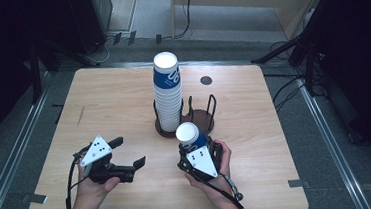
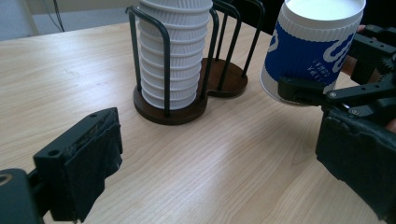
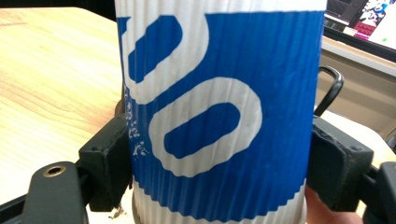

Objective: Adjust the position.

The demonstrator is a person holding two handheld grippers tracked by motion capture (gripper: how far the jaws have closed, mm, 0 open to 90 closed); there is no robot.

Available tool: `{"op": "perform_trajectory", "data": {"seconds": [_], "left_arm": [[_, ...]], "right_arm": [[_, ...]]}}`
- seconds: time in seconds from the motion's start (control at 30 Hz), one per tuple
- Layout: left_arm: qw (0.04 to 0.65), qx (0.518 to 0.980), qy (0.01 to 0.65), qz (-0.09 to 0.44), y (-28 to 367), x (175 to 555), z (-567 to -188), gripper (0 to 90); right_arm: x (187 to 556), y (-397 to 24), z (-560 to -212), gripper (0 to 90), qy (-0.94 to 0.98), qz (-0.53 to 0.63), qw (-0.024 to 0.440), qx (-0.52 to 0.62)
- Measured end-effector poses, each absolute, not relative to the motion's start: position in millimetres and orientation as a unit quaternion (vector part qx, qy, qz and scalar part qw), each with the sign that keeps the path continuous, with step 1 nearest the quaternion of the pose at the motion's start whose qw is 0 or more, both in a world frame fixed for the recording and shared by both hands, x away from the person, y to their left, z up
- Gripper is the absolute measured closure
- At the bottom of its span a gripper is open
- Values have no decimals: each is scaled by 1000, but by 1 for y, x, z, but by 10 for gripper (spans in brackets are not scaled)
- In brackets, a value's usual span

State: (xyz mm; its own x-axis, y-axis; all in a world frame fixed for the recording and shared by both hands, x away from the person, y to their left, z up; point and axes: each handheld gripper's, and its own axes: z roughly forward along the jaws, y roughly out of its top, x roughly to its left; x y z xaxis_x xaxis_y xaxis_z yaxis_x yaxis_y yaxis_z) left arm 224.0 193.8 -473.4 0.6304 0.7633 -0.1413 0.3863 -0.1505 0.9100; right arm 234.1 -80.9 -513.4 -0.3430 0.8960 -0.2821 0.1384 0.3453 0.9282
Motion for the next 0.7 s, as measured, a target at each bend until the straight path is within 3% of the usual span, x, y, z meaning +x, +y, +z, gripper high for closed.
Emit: {"op": "perform_trajectory", "data": {"seconds": [0.1,0.7], "left_arm": [[521,737,391,181,192,224,-473,50],[533,745,368,161,187,222,-473,20]], "right_arm": [[233,-78,-514,192,698,433,435,368],[223,-57,-520,192,718,428,441,327]]}}
